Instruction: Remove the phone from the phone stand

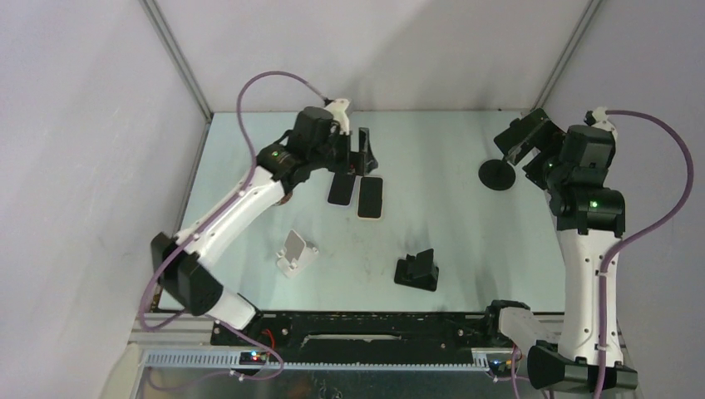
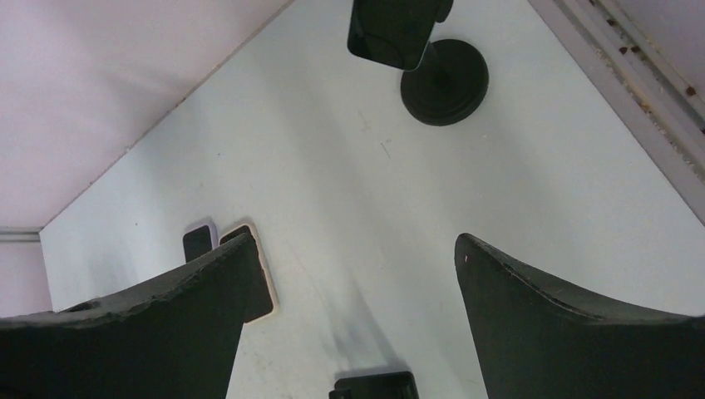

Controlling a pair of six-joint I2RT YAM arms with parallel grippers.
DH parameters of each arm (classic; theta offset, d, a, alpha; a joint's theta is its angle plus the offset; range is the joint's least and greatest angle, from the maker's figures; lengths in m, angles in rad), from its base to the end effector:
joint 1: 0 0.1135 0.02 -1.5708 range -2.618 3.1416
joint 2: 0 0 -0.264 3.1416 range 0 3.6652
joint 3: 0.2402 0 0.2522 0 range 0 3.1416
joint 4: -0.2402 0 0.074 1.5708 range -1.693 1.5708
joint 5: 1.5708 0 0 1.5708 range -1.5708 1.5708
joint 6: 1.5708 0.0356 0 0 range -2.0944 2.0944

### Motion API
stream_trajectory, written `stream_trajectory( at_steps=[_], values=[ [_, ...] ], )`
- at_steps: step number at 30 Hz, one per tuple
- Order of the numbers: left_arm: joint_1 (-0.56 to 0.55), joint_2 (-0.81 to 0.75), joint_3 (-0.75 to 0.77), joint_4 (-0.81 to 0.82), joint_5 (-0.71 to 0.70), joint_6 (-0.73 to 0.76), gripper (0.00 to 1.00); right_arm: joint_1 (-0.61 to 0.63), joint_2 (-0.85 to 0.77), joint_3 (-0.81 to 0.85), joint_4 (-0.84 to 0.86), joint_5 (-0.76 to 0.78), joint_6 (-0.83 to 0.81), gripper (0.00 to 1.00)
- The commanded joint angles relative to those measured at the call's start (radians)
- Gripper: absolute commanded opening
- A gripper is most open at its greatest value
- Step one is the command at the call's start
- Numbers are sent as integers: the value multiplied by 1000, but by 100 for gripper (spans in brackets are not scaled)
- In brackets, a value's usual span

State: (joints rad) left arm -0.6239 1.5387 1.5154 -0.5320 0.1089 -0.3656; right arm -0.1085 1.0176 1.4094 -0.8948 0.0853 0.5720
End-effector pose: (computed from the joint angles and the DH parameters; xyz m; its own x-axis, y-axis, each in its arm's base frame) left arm 0.2824 -0.2081 0.3740 -0.6340 0.0185 -0.7731 0.4594 0.8132 -0.3573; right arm 0.1793 -0.0226 0.4343 -0.3044 0.5757 -0.7589 0.4125 0.7978 0.4397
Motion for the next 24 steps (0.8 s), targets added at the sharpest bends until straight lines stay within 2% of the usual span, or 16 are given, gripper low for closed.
stream_trajectory(
  at_steps=[1,4,6,9,14,24],
  values=[
    [61,-172,-64,-5,-15,16,93,11,27,33,21,-41,-2,91],
    [146,-245,-113,-44,-22,-4,93,83,62,65,23,-61,-51,92],
    [210,-304,-156,-62,-37,-20,93,180,96,89,17,-31,-68,93],
    [295,-405,-230,-90,-67,-40,93,294,144,94,48,-35,-43,93],
    [441,-523,-350,-155,-101,-51,94,415,215,80,151,-103,8,93],
    [481,-772,-521,-220,-282,-20,94,586,421,104,356,-259,84,93]
  ],
)
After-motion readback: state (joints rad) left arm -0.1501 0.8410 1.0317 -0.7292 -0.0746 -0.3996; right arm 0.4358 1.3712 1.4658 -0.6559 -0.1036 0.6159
